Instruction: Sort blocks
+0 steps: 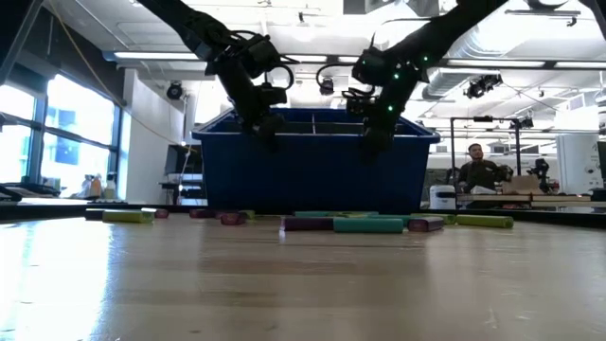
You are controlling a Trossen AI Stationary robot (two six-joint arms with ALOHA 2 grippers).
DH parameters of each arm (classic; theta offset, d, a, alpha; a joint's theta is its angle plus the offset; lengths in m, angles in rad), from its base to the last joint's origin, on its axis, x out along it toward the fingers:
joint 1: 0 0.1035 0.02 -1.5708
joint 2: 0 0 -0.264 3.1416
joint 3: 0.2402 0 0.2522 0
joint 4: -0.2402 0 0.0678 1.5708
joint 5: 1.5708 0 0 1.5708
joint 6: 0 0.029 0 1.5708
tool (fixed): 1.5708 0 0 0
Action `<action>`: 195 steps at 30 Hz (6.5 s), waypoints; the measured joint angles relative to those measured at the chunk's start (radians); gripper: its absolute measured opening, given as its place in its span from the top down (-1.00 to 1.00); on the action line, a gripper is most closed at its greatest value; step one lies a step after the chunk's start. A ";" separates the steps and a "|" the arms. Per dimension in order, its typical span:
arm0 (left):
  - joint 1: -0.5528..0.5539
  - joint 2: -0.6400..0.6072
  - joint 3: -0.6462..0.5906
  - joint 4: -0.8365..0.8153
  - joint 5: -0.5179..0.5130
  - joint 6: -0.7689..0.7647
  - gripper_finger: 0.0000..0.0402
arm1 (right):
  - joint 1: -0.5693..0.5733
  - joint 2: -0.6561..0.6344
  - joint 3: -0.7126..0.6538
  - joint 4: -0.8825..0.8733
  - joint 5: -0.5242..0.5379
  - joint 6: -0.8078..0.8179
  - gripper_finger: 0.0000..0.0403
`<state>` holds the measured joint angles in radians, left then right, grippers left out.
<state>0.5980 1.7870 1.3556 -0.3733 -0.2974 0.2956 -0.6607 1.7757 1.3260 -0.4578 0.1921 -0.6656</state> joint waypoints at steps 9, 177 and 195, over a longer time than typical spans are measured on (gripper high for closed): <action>-0.006 -0.051 0.000 -0.018 0.031 0.033 0.10 | -0.003 0.008 0.004 0.005 0.017 -0.081 0.67; 0.148 -0.403 -0.283 0.285 0.522 0.103 -0.28 | 0.006 0.011 0.000 0.029 0.045 -0.073 0.67; -0.173 -0.517 -0.456 -0.470 0.363 0.059 -0.26 | 0.006 0.011 0.000 0.029 0.045 -0.075 0.67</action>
<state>0.4253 1.2699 0.8994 -0.8431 0.0657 0.3547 -0.6544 1.7870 1.3262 -0.4286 0.2367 -0.7410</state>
